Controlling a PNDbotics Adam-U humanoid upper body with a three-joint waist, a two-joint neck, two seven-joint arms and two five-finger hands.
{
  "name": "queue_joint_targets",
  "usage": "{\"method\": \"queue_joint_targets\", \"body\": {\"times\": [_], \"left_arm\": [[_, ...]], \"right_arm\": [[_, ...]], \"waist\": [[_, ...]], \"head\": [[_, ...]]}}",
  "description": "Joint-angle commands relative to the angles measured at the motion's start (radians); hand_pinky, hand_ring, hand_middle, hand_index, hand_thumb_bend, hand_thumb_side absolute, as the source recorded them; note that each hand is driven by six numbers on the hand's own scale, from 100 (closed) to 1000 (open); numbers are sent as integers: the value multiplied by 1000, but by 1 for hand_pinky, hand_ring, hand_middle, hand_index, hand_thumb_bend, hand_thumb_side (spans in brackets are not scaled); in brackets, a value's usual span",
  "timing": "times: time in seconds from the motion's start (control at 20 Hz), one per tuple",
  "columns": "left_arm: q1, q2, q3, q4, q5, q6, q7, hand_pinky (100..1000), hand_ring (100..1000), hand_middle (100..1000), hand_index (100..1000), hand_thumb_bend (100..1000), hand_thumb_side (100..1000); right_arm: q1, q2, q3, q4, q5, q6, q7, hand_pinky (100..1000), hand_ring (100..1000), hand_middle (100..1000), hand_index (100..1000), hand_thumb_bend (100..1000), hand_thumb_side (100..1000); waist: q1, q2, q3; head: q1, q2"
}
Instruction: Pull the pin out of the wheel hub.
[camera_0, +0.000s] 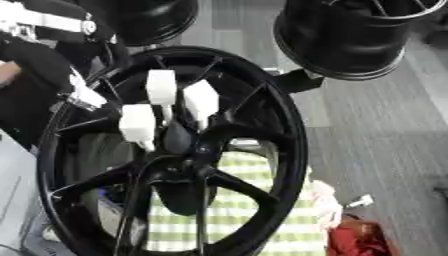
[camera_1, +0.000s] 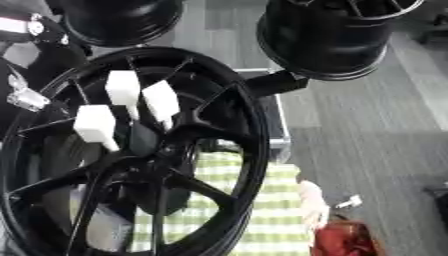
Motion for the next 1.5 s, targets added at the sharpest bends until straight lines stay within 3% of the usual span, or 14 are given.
{"method": "queue_joint_targets", "body": {"times": [0.05, 0.7, 1.5], "left_arm": [[-21, 8, -1, 6, 12, 19, -13, 825, 803, 761, 840, 661, 496], [-28, -33, -68, 65, 27, 31, -13, 820, 796, 748, 817, 672, 483], [-10, -88, -103, 186, 21, 31, -13, 792, 770, 720, 799, 654, 456]], "right_arm": [[-15, -26, -11, -6, -1, -4, -4, 830, 800, 762, 802, 100, 652], [-25, -24, -10, -4, -6, -7, -7, 829, 798, 759, 801, 100, 653], [-43, -18, -12, -2, -15, -15, -19, 826, 797, 759, 799, 100, 657]], "waist": [[-1, -19, -1], [0, -29, -5], [2, -51, -17]], "head": [[8, 5], [39, 5], [62, 5]]}}
